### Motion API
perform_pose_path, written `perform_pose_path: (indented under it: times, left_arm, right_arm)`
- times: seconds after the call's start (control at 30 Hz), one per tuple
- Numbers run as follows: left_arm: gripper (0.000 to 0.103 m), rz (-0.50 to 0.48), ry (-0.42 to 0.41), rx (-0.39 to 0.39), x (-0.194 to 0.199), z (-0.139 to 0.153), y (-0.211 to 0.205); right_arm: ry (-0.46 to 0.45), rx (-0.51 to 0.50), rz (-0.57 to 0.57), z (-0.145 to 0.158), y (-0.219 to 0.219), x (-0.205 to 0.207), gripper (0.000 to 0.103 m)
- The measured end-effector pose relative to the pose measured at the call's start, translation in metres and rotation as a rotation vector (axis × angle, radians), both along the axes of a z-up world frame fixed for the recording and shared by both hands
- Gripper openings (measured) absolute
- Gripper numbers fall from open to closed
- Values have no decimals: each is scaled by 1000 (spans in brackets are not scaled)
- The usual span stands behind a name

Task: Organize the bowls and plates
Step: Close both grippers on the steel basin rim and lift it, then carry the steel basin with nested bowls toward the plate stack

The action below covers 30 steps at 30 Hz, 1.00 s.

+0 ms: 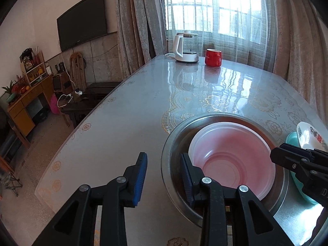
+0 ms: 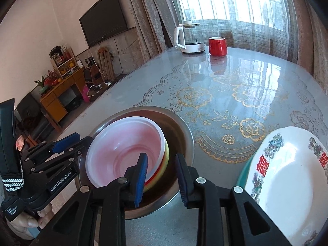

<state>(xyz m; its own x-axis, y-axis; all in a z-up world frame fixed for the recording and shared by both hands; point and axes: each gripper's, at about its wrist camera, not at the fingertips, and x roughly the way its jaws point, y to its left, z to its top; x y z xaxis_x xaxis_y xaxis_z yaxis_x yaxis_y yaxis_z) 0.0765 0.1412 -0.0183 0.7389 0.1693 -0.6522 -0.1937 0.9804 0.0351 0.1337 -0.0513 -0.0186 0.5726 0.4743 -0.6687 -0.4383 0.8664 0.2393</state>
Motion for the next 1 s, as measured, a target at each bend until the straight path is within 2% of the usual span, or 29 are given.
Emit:
perform_pose_path:
  times: [0.13,0.37,0.4,0.47,0.57,0.63,0.77,0.87,1.0]
  left_arm:
    - [37,1,-5,-67,-6,0,10]
    - [37,27,-28,-123,-21,1,33]
    - [37,34,-31,-138,-22,0,37]
    - [37,43,-28,-169,-24,-2,45]
    - [40,4,-26,-215,-23,-4,49]
    - [44,-31,-34,-245,-23,-3,48]
    - [44,-52,-48,-232,-20,-2,40]
    - [44,-91,-42,-267,-16,-2,39]
    - [44,-97,-30,-274,-11,-2,39]
  right_arm:
    - [0,26,-26,3,-8,-1,29]
    - [17,48,-52,1,-19,1,29]
    - [22,58,-46,0,-21,2,30]
    - [48,92,-20,-2,-24,4,39]
    - [95,144,-16,-4,-28,10,40]
    - [85,105,-34,-5,-27,10,40]
    - [93,90,-61,-8,-29,13,40]
    - [105,85,-68,-8,-29,17,45]
    - [133,88,-83,-9,-28,24,45]
